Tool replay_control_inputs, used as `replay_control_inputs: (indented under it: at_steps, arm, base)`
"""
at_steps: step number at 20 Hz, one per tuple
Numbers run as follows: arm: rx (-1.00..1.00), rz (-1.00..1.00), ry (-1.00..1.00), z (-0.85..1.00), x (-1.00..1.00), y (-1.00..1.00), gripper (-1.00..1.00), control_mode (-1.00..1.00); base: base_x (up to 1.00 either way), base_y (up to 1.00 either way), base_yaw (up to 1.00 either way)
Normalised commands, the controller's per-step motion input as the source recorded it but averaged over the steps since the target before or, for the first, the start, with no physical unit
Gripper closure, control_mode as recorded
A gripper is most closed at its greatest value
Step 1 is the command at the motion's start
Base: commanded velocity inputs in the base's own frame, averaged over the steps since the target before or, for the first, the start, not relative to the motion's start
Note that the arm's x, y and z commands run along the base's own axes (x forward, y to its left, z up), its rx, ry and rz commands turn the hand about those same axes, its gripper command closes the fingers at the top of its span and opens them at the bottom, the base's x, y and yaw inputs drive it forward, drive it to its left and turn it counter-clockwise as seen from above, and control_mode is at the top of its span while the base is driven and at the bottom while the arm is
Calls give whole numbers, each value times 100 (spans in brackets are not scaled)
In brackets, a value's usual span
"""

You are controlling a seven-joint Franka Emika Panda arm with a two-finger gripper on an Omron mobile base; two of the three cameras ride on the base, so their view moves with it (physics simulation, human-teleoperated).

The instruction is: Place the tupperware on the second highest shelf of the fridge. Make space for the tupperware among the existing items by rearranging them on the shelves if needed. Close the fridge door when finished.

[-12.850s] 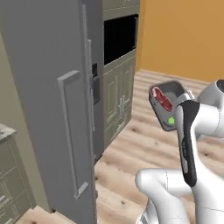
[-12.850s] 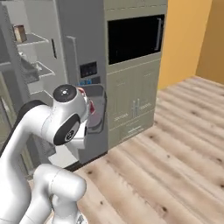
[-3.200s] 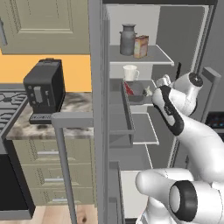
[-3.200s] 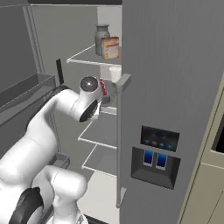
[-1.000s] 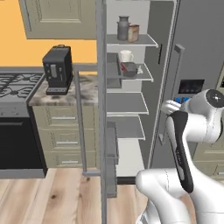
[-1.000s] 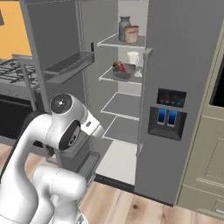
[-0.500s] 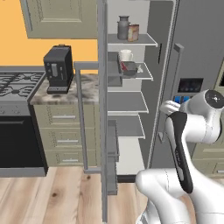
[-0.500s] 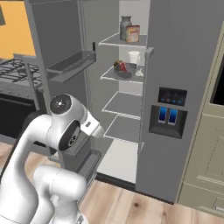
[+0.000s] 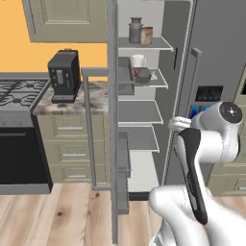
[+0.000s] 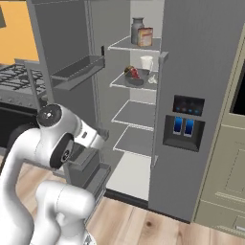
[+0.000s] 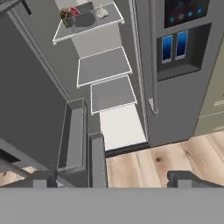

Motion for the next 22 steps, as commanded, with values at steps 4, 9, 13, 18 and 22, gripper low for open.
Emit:
replay_control_inputs:
  at_steps: [4, 9, 13, 18, 22]
  arm:
    - [-32, 20, -5, 0, -36, 88, -100, -100]
    - [-39, 18, 0, 0, -34, 98, -100, -100]
    - [-47, 15, -2, -14, -7, 100, -100, -100]
    - [-51, 8, 0, -28, 0, 100, -100, -100]
    - [-45, 1, 1, -16, 19, 100, -100, -100]
  base:
    - [0, 0, 0]
    - [0, 0, 0]
    - [0, 0, 0]
    - [0, 0, 0]
    - [0, 0, 0]
